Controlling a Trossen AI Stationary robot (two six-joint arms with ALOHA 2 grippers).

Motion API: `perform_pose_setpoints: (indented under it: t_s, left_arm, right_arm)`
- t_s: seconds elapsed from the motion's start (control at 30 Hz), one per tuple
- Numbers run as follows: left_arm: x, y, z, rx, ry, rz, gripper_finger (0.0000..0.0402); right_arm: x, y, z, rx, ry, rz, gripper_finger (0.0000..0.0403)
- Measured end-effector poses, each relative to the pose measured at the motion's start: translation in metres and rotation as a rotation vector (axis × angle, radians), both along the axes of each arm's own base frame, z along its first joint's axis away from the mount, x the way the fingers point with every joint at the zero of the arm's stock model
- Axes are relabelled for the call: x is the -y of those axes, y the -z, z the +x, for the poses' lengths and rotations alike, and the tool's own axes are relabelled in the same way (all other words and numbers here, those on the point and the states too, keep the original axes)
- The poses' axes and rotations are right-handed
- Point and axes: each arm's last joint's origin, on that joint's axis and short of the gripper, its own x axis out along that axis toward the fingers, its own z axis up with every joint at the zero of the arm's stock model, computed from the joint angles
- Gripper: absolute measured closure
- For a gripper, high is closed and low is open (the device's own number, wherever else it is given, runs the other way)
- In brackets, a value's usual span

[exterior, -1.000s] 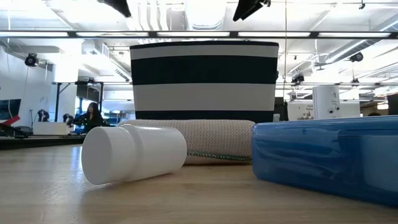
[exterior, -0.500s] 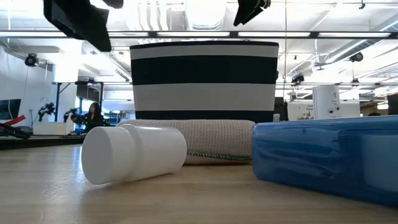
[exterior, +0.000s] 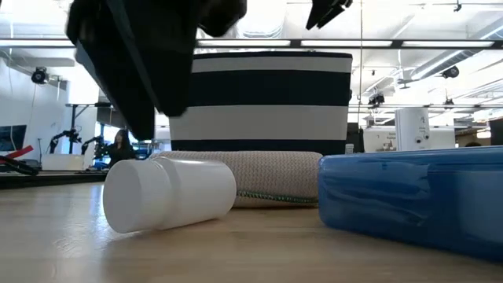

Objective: Pick & place medical supplies in basket/bin
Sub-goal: Put the white rolled gauze into the blue bin

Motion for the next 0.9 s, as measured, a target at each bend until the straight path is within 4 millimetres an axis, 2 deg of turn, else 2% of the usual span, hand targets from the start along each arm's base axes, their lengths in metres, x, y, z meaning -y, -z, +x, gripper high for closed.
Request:
perform_pose_setpoints:
  t_s: [0.2, 0.3, 0.4, 0.57, 0.73, 0.9]
  left_arm:
    - [-0.011, -0.024, -0.015, 0.034, -0.039, 0.004, 0.0185]
    - [-0.021, -0.032, -0.027, 0.056, -0.031, 0.043, 0.0185]
    - [-0.037, -0.029, -0.045, 0.037, -0.039, 0.066, 0.0185]
    - [-0.069, -0.022, -0.084, 0.080, -0.076, 0.040, 0.0185]
    - [-0.095, -0.015, -0.131, 0.131, -0.164, -0.020, 0.0185]
    - [-0.112, -0.012, -0.175, 0.164, -0.218, -0.072, 0.0186]
  right_arm:
    - [-0.018, -0.012, -0.039, 0.067, 0.024, 0.091, 0.0023]
    - [-0.033, -0.010, -0.061, 0.105, 0.014, 0.204, 0.0023]
    - [-0.045, 0.001, -0.074, 0.173, -0.014, 0.373, 0.0023]
    - [-0.058, 0.040, -0.077, 0.219, 0.051, 0.620, 0.0023]
    - [-0.071, 0.098, -0.061, 0.145, 0.157, 0.779, 0.0023]
    - [-0.095, 0.145, -0.044, 0.092, 0.238, 0.903, 0.0023]
